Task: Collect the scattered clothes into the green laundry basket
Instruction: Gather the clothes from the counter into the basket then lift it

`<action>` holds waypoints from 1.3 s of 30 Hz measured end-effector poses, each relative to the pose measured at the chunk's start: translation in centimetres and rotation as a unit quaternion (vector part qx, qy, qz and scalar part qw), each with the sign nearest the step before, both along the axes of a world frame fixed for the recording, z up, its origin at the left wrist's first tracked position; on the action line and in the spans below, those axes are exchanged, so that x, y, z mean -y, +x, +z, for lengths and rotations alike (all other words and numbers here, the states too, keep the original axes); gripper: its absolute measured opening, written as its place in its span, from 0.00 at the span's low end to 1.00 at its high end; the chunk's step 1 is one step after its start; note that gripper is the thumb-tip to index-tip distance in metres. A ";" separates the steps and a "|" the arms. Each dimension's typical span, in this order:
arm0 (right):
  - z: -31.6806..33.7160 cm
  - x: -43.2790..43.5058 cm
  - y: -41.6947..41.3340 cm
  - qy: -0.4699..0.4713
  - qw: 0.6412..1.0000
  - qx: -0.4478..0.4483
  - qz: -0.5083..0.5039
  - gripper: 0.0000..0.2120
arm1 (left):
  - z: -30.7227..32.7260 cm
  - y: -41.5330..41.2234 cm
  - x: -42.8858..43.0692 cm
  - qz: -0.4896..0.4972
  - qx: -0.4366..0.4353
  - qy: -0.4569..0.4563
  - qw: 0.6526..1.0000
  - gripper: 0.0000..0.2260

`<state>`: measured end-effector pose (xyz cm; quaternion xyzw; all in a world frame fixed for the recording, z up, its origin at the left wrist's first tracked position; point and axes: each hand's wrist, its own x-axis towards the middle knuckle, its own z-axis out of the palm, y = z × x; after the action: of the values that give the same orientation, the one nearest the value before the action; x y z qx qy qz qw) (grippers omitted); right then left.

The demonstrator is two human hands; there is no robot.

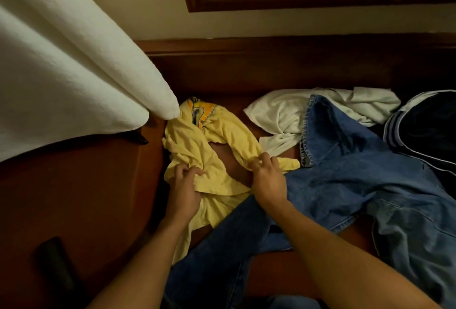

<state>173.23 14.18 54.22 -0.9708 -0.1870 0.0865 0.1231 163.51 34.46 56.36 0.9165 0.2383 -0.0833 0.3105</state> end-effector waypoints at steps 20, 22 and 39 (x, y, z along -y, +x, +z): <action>4.3 0.0 -2.1 0.264 0.924 -0.247 -0.122 0.51 | 5.9 9.6 -3.5 -0.082 0.005 -0.045 0.996 0.33; 3.8 -1.1 -2.1 0.166 0.944 -0.273 -0.078 0.57 | 5.2 11.8 -5.0 -0.122 -0.062 0.011 0.990 0.46; 9.4 -1.1 -0.6 0.406 0.835 -0.309 -0.205 0.30 | 6.9 5.0 0.0 0.029 -0.011 -0.328 0.944 0.34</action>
<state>172.64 15.30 63.65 -0.7723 0.0453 0.2711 0.5728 168.48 34.48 63.31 0.7553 0.2279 -0.1581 0.5938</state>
